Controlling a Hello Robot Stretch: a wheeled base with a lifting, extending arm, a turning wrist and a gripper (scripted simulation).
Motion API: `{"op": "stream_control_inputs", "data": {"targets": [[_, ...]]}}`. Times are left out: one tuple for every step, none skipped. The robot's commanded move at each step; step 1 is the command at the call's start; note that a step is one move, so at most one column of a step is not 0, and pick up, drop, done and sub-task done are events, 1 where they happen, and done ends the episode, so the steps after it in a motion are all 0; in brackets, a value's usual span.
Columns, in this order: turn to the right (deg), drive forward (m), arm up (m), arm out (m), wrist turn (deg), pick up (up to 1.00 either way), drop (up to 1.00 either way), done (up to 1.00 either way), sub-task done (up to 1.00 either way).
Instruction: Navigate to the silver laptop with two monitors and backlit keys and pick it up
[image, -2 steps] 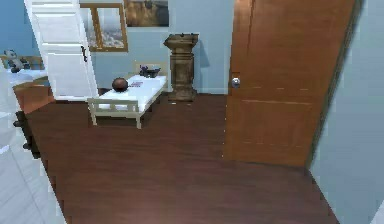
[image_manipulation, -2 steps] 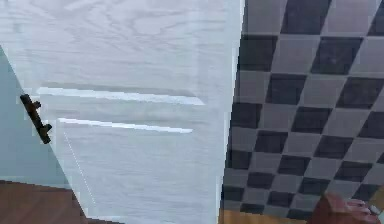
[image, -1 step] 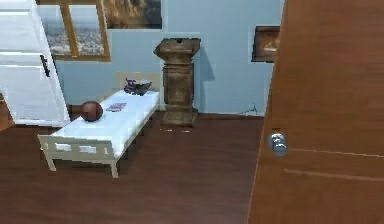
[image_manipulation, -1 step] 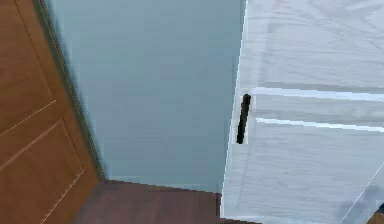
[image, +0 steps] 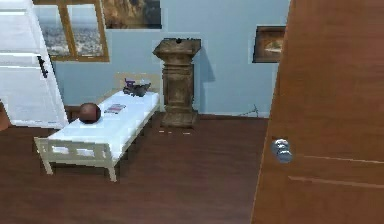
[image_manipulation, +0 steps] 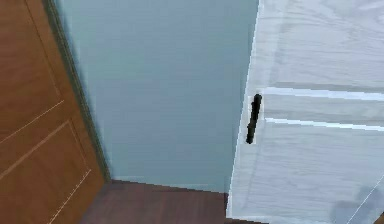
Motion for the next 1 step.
{"op": "stream_control_inputs", "data": {"targets": [[-15.0, 0.00, 0.00, 0.00, 0.0, 0.00, 0.00, 0.00, 0.00]]}}
